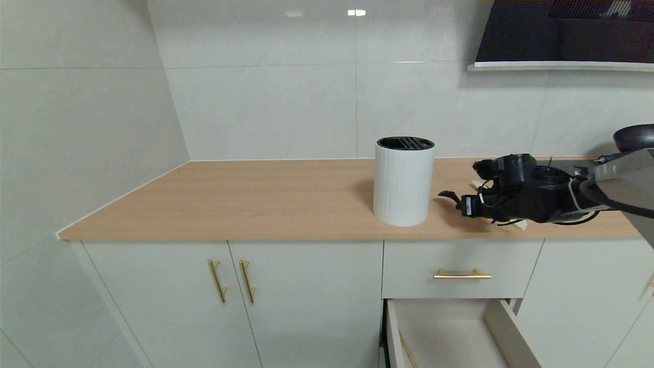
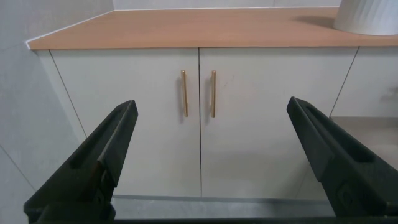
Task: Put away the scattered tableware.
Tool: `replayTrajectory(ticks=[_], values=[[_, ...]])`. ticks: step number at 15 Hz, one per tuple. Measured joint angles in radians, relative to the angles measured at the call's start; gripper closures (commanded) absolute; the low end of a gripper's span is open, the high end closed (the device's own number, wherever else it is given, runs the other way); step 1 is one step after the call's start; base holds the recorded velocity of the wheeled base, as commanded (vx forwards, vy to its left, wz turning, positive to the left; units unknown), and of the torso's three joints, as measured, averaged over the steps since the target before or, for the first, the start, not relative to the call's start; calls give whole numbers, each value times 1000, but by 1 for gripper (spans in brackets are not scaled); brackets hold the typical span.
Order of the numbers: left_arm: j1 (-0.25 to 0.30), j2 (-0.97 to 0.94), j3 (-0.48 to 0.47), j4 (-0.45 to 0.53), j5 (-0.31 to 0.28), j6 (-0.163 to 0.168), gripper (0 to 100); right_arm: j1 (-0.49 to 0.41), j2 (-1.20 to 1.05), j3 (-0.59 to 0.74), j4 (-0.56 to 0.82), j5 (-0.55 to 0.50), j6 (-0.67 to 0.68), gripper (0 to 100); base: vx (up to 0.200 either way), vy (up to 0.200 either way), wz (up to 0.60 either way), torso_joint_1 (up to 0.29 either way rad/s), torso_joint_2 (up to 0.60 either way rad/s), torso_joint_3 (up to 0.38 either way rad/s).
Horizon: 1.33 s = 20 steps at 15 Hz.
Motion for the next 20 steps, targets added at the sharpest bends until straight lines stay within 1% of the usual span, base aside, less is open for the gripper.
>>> replayTrajectory(ticks=[2,4,9,13,14,16,19,20], values=[[0,0,0,0,0,0,0,12,-102,41,105,-36,37,100,0,0,0,0,0,0],[0,0,0,0,0,0,0,24,-217,128,150,-51,58,100,0,0,0,0,0,0],[0,0,0,0,0,0,0,32,-455,377,173,-63,63,100,0,0,0,0,0,0],[0,0,0,0,0,0,0,34,-566,526,172,-72,61,100,0,0,0,0,0,0],[0,0,0,0,0,0,0,35,-582,551,169,-77,54,100,0,0,0,0,0,0],[0,0,0,0,0,0,0,37,-603,617,94,-104,9,100,0,0,0,0,0,0],[0,0,0,0,0,0,0,37,-615,700,-11,-124,-3,100,0,0,0,0,0,0],[0,0,0,0,0,0,0,37,-617,713,-17,-124,-3,100,0,0,0,-56,119,76]])
